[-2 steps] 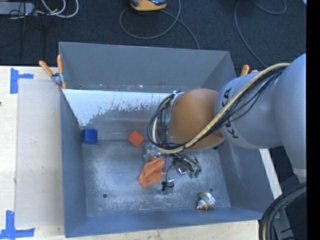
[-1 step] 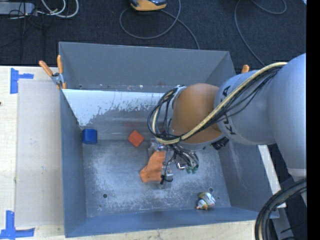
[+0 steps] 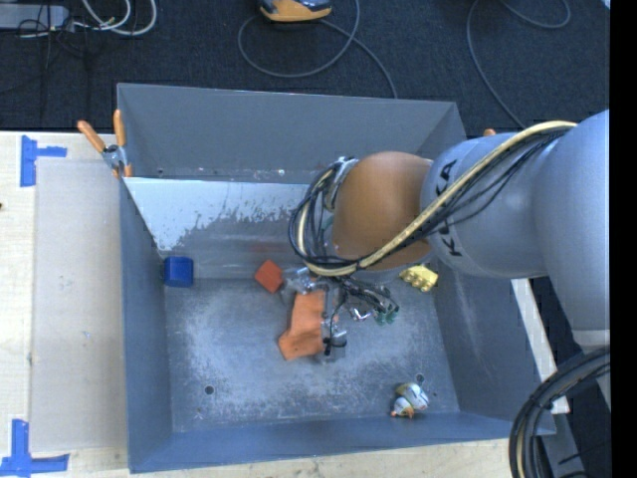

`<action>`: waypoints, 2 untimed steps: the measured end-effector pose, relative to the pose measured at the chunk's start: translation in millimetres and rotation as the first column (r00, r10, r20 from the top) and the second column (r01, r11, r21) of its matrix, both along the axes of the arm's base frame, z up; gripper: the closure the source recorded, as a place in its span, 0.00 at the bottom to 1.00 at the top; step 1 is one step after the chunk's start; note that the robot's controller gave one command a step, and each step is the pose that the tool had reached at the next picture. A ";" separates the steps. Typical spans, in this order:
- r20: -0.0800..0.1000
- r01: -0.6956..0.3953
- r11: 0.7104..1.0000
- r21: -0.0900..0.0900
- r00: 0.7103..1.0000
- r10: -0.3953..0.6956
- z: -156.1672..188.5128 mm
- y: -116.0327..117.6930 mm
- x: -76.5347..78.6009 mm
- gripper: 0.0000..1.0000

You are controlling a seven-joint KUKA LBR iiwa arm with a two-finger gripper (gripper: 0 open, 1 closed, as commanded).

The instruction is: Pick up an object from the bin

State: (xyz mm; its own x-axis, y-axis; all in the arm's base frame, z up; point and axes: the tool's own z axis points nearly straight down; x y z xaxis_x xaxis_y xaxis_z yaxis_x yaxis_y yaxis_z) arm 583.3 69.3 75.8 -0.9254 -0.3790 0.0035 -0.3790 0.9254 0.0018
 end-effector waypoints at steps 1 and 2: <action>0.000 -0.008 1.000 0.001 1.000 0.008 -1.8 -13.8 3.8 0.00; 0.000 0.286 0.958 -0.001 0.958 -0.286 -3.7 -20.3 7.2 0.00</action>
Offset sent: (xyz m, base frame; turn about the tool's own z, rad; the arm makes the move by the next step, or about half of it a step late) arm 0.0115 -0.0218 -0.0058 0.2089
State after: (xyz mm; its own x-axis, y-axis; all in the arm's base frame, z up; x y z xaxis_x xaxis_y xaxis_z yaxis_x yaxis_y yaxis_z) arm 590.5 49.0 72.0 -0.9952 -0.0980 0.0043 -0.0980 0.9952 0.0011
